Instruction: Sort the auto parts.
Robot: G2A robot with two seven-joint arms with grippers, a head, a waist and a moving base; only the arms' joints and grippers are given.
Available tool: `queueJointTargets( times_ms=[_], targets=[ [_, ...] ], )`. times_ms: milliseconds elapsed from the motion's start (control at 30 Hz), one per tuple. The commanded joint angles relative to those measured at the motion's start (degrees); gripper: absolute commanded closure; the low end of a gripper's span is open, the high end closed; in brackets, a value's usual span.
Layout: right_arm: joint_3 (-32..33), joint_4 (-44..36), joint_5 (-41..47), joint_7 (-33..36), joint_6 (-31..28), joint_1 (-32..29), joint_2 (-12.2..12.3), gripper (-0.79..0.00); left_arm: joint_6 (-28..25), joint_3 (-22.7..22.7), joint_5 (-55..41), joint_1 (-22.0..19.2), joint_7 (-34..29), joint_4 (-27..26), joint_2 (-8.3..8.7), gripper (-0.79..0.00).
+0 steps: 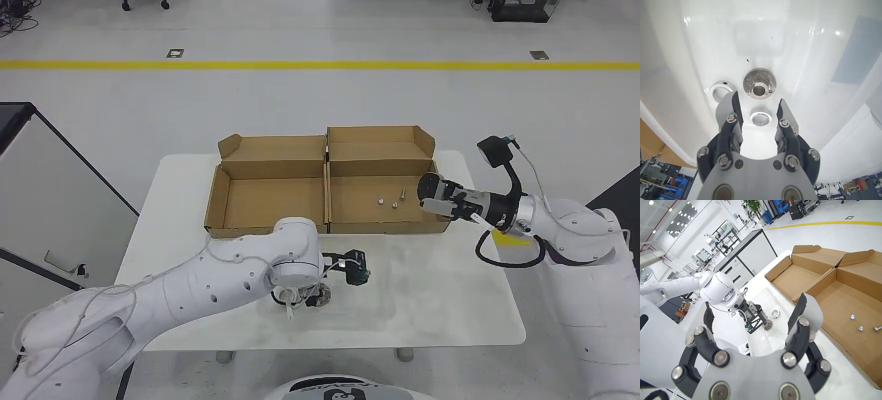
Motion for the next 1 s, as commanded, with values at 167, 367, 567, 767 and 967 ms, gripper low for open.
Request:
queueJointTargets(
  times_ms=[167,367,567,767,967],
  targets=[
    [0.0,0.0,0.0,0.0,0.0,0.0,0.0,-0.785,-0.64,0.33,-0.02,0.46,0.72,0.52,-0.41,-0.483],
    [0.0,0.0,0.0,0.0,0.0,0.0,0.0,-0.785,-1.1,0.84,0.22,0.76,1.58,1.64,-1.3,-0.453],
    [0.0,0.0,0.0,0.0,0.0,0.0,0.0,-0.785,-1.08,1.25,0.68,0.89,1.8,2.96,-2.17,-0.499],
    [0.0,0.0,0.0,0.0,0.0,0.0,0.0,-0.785,-1.11,1.4,0.98,1.2,1.73,3.66,-2.7,-0.385],
    [0.0,0.0,0.0,0.0,0.0,0.0,0.0,-0.785,-1.07,1.13,1.46,1.47,1.52,3.98,-2.86,-0.369]
  ],
)
